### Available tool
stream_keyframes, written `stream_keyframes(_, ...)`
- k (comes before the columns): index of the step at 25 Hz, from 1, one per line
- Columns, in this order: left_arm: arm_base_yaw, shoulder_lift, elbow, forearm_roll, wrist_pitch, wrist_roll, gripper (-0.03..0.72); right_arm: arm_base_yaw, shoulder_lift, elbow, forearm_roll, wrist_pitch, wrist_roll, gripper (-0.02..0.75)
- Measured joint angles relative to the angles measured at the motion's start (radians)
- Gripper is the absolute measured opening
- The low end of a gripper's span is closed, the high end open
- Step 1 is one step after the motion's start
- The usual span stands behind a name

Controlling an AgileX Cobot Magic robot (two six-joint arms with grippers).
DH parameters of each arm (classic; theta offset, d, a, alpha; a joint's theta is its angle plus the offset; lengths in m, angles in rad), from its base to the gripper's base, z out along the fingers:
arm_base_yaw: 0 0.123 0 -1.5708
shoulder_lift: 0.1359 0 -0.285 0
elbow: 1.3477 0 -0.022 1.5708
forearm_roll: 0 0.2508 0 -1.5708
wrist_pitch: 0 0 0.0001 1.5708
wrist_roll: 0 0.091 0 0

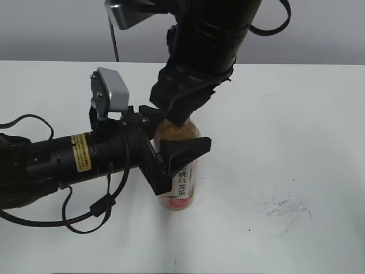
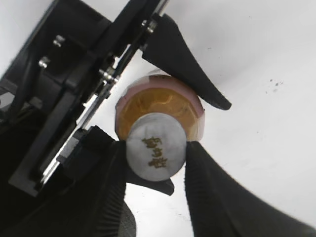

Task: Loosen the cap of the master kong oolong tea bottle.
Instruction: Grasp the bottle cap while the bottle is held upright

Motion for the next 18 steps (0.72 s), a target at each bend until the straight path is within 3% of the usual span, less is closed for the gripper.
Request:
stream_keyframes(11, 0.001, -0.001, 0.0, 0.013, 0.001, 0.0, 0.449, 0.001, 0.0, -0.001, -0.007, -0.002, -0.31, 0.275)
stream_keyframes(18, 0.002, -0.001, -0.001, 0.02, 0.001, 0.001, 0.449, 0.001, 0.0, -0.001, -0.007, -0.001, -0.195, 0.279)
